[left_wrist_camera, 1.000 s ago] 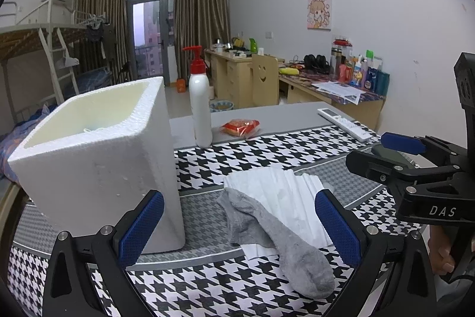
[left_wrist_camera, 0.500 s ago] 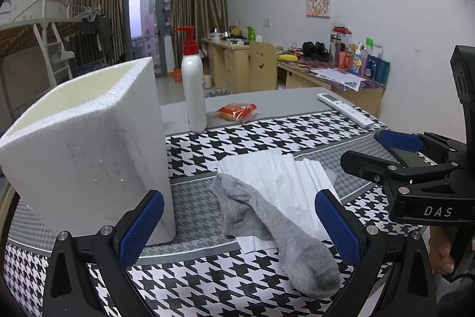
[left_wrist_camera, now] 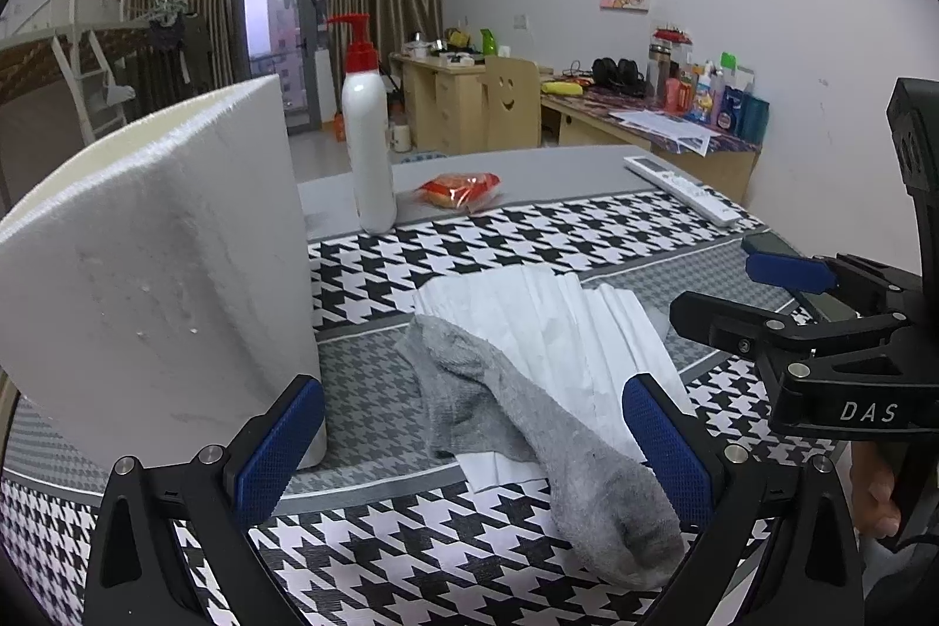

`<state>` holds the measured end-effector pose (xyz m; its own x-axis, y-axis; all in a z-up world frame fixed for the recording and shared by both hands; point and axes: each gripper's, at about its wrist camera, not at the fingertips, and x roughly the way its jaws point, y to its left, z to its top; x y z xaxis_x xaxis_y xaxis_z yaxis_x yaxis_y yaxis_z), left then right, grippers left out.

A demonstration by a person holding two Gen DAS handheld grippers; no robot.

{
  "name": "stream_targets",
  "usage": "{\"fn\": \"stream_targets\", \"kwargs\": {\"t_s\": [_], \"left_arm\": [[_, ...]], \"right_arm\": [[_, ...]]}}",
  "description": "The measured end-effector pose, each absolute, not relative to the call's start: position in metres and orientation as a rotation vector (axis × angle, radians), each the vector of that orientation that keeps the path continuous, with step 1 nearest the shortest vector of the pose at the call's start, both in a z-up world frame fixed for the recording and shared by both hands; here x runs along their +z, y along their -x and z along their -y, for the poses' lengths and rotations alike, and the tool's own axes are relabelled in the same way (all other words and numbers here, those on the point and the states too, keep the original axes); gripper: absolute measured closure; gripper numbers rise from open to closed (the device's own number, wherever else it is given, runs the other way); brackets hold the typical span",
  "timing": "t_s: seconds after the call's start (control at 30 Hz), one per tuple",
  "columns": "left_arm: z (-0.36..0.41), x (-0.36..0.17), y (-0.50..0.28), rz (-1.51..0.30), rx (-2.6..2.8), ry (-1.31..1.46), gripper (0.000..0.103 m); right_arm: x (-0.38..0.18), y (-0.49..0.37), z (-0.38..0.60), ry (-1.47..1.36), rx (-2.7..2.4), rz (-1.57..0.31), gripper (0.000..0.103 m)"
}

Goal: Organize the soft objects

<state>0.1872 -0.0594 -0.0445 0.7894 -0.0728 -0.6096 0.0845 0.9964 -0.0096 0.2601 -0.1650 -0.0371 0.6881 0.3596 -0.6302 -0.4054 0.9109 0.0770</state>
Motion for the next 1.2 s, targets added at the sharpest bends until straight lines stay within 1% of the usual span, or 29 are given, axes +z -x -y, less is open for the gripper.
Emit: {"fn": "stream_targets", "kwargs": {"t_s": [0.27, 0.5, 0.6, 0.67, 0.8, 0.93, 1.07, 1.13, 1.2], "left_arm": [[0.061, -0.049, -0.19, -0.679, -0.104, -0.012, 0.004], [0.064, -0.056, -0.194, -0.713, -0.129, -0.002, 0.015], [0.065, -0.058, -0.195, -0.721, -0.139, 0.002, 0.016], [0.065, -0.059, -0.197, -0.73, -0.153, 0.013, 0.019], [0.064, -0.063, -0.201, -0.749, -0.157, 0.025, 0.027], [0.064, -0.066, -0.203, -0.766, -0.182, 0.041, 0.039], [0.066, -0.066, -0.204, -0.77, -0.195, 0.037, 0.048], [0.065, -0.068, -0.205, -0.777, -0.195, 0.035, 0.055], [0.066, -0.07, -0.207, -0.794, -0.195, 0.034, 0.058]], "right_arm": [[-0.04, -0.263, 0.165, 0.062, 0.432, -0.703, 0.012], [-0.041, -0.265, 0.165, 0.057, 0.436, -0.708, 0.012], [-0.042, -0.265, 0.165, 0.057, 0.438, -0.71, 0.012], [-0.043, -0.266, 0.164, 0.059, 0.441, -0.711, 0.012], [-0.045, -0.266, 0.163, 0.066, 0.448, -0.716, 0.012], [-0.047, -0.268, 0.161, 0.067, 0.452, -0.723, 0.012], [-0.049, -0.269, 0.162, 0.062, 0.456, -0.73, 0.012], [-0.05, -0.269, 0.162, 0.06, 0.458, -0.732, 0.012], [-0.05, -0.27, 0.161, 0.06, 0.463, -0.735, 0.012]]}}
